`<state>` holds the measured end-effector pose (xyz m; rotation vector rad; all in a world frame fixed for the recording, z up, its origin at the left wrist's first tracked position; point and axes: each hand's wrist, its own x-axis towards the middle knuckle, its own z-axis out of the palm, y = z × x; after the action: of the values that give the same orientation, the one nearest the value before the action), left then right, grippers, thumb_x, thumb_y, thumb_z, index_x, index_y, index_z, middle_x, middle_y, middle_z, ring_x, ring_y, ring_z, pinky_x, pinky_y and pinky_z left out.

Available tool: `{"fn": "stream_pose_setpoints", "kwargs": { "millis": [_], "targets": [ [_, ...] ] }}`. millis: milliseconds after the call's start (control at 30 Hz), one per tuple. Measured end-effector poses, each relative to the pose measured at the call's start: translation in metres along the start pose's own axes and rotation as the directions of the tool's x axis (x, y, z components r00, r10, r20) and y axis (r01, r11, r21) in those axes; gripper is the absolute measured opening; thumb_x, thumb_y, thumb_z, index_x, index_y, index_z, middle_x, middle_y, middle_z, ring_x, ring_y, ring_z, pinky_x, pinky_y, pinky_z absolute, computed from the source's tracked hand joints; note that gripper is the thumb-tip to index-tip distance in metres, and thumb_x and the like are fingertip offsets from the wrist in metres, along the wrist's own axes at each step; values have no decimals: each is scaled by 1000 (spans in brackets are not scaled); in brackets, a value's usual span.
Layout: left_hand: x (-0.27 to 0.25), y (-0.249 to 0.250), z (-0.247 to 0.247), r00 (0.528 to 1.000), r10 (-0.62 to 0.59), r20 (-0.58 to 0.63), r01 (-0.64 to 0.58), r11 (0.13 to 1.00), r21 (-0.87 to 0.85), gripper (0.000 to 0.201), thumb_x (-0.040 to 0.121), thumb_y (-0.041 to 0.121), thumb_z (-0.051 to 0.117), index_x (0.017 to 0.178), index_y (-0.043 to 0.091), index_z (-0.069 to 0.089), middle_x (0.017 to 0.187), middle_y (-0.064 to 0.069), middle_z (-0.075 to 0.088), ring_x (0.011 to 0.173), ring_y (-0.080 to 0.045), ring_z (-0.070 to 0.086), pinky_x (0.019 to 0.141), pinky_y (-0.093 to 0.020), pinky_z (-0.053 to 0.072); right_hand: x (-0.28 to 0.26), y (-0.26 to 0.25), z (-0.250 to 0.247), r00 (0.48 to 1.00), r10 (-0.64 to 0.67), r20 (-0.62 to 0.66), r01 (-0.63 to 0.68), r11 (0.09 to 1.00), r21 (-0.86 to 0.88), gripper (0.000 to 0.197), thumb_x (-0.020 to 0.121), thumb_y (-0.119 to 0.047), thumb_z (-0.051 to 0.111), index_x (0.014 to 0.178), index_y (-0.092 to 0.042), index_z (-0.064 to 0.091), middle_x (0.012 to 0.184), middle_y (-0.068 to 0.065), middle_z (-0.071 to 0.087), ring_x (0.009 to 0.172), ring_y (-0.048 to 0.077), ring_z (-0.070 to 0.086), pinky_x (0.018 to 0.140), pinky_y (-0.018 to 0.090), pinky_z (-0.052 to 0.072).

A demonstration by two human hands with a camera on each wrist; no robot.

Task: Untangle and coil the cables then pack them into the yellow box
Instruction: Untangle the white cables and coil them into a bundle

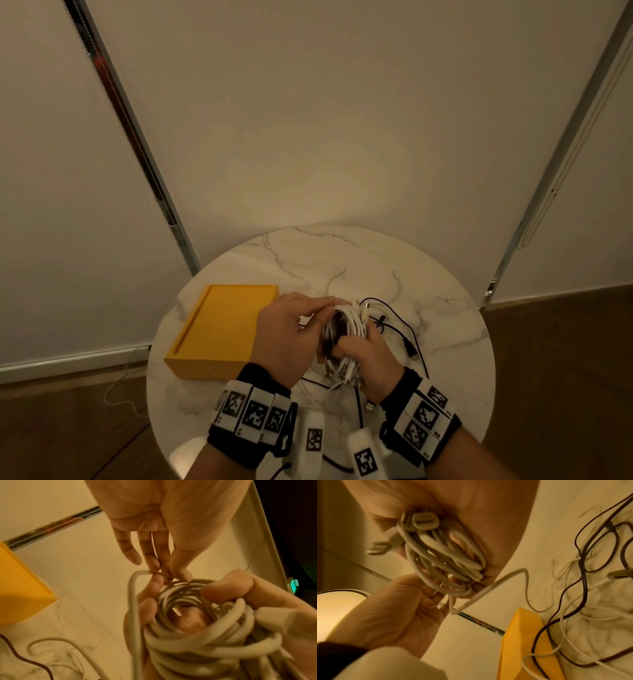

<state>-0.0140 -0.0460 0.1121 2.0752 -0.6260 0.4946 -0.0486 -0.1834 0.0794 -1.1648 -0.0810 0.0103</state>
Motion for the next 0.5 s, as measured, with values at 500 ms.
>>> {"fn": "stream_pose_setpoints", "kwargs": {
  "millis": [500],
  "targets": [
    [-2, -12, 3, 995, -95, -25, 95, 996, -3, 38, 78, 17, 82, 76, 46, 58, 84, 19, 61, 80, -4, 57, 68, -26, 49, 0, -4, 5, 999, 19, 25, -19, 1000, -24, 40, 59, -4, 62, 98, -9, 66, 85, 15, 60, 80, 28, 59, 70, 37, 51]
  ]
}}
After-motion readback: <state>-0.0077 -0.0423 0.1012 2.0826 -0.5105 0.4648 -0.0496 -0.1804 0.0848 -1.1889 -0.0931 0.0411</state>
